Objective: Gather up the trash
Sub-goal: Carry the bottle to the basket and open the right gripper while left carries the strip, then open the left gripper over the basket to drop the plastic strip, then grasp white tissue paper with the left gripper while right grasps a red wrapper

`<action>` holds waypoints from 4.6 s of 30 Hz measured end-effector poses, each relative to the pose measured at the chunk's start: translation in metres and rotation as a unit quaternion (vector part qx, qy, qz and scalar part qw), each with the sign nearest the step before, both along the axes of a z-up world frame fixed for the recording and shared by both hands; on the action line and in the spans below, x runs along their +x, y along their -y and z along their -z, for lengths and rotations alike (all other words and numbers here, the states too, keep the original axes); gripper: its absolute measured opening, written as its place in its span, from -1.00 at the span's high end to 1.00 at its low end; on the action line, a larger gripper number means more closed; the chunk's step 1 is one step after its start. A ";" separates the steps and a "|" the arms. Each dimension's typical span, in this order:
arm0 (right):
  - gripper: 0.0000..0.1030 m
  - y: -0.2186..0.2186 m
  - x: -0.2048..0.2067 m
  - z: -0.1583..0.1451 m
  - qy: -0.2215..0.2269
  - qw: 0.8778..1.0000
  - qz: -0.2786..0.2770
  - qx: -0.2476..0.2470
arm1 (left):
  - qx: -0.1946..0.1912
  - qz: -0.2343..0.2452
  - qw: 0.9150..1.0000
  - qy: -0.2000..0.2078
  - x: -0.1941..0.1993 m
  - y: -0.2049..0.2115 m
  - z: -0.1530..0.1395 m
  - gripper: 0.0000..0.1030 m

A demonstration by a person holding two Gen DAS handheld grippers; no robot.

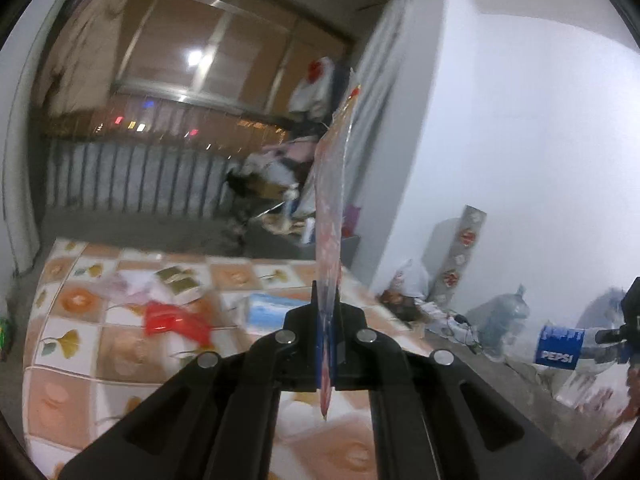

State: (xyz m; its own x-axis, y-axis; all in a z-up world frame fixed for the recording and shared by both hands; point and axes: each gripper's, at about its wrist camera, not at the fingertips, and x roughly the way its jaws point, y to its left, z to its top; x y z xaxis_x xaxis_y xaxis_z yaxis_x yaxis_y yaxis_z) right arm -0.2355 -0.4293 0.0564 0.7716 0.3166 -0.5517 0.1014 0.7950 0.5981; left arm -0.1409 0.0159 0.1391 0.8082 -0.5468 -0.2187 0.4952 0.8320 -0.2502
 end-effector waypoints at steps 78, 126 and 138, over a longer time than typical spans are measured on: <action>-0.51 0.129 -0.024 0.131 -0.127 0.974 0.171 -0.074 | 0.190 0.178 0.938 -0.230 -0.097 0.267 0.057 -0.01; -0.65 -0.378 0.324 0.086 0.011 0.875 -0.415 -0.250 | -0.144 -0.115 0.967 -0.176 0.180 -0.157 0.028 0.99; -0.75 -0.469 0.421 0.141 -0.014 0.811 -0.464 -0.355 | -0.208 -0.118 0.963 -0.125 0.149 -0.193 0.008 0.99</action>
